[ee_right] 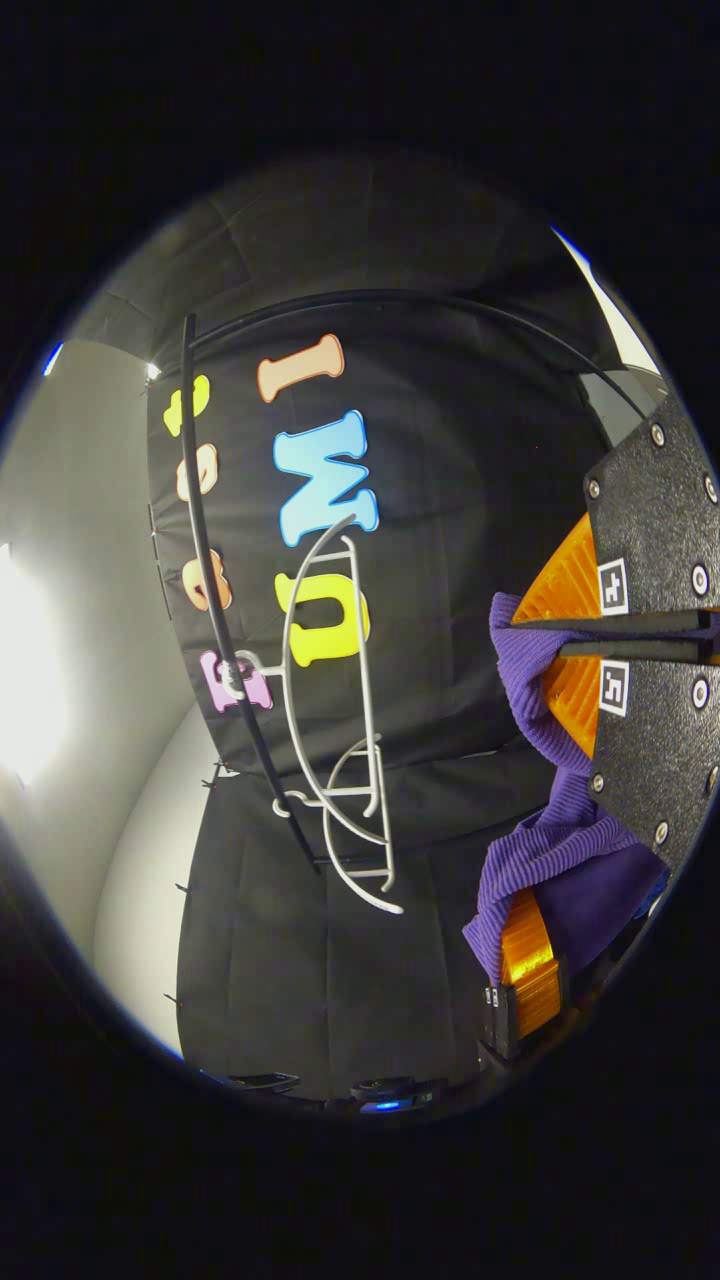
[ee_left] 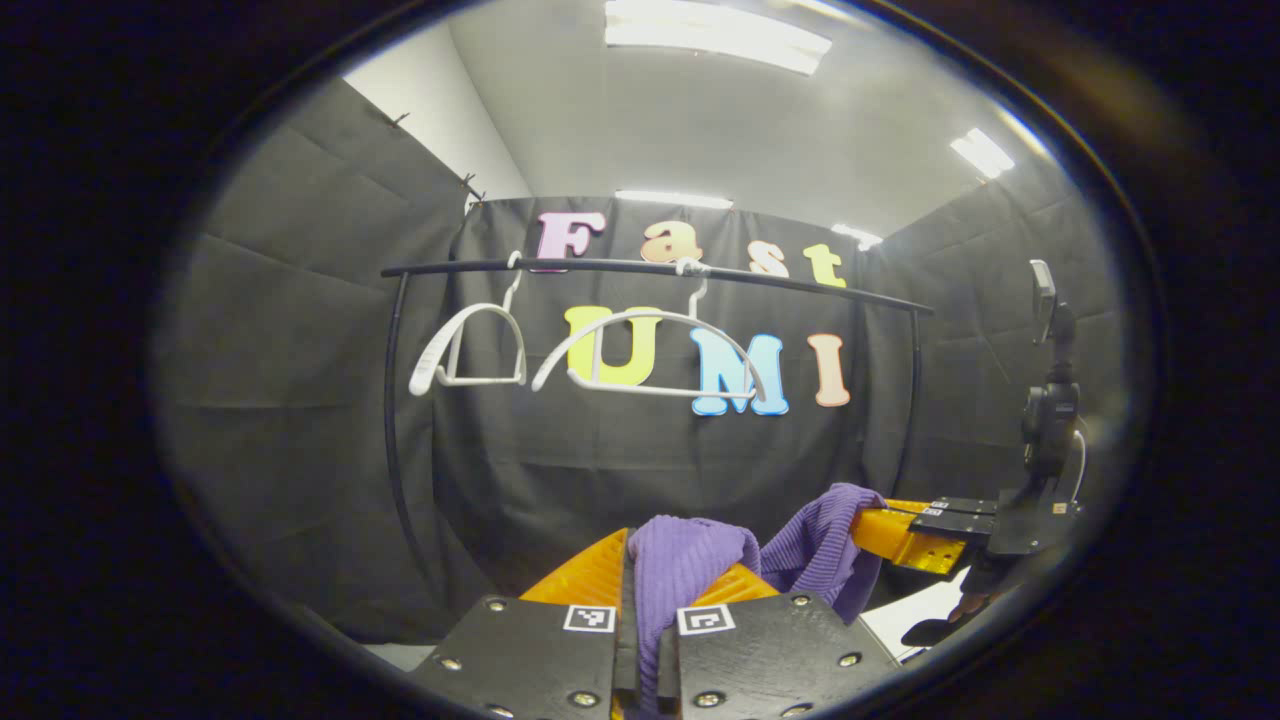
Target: Grasp the clothes on the hanger with both hands and then place them into the laundry hamper below.
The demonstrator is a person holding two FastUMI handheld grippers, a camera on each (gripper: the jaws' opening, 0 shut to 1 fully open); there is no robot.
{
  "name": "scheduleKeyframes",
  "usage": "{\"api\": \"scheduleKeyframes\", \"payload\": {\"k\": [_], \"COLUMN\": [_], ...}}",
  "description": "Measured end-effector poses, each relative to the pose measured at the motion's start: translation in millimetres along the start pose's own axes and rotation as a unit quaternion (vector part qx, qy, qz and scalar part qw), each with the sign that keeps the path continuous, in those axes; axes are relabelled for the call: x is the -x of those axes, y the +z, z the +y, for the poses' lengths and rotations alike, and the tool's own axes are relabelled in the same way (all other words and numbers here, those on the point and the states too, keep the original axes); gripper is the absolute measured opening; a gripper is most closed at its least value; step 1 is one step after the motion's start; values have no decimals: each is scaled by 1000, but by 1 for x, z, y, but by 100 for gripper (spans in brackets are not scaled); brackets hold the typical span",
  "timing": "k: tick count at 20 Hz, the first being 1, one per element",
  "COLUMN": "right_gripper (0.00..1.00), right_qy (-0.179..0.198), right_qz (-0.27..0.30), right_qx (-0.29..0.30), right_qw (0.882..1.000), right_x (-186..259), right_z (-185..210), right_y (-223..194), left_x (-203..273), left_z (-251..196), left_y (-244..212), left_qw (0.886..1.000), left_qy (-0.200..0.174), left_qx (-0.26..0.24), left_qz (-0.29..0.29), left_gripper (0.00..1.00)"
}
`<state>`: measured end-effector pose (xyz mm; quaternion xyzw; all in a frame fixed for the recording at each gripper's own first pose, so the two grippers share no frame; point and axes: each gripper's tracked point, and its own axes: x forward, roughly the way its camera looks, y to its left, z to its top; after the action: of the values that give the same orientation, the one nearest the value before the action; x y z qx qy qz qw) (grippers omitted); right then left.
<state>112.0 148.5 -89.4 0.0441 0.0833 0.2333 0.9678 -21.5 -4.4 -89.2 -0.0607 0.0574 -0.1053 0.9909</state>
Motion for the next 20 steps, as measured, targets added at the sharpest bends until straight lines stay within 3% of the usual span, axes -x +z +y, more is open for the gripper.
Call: {"api": "scheduleKeyframes", "payload": {"k": [1, 3, 8, 11, 16, 18, 19, 20], "right_gripper": [2, 2, 2, 3, 3, 5, 5, 5], "right_qy": [-3, -5, -8, -17, -34, -39, -42, -44], "right_qz": [10, 31, 79, 111, 178, 203, 215, 227], "right_qx": [2, 2, 17, 23, 26, 27, 29, 29], "right_qw": [1000, 1000, 997, 993, 983, 978, 975, 973], "right_x": [2, 9, 16, 15, 24, 25, 27, 29], "right_z": [3, 7, 10, 5, -5, -11, -13, -15], "right_y": [-11, -37, -88, -123, -182, -203, -213, -222], "left_x": [0, -3, -10, -22, -16, -13, -11, -10], "left_z": [-2, -4, -2, 0, 7, 6, 5, 6], "left_y": [-12, -36, -91, -127, -191, -210, -221, -233], "left_qw": [1000, 1000, 997, 994, 987, 983, 981, 979], "left_qy": [-3, -4, 7, 15, 27, 29, 30, 31], "left_qx": [2, 12, 45, 51, 36, 30, 30, 30], "left_qz": [9, 27, 69, 100, 157, 179, 189, 201], "left_gripper": [12, 7, 12, 8, 8, 12, 7, 12]}}
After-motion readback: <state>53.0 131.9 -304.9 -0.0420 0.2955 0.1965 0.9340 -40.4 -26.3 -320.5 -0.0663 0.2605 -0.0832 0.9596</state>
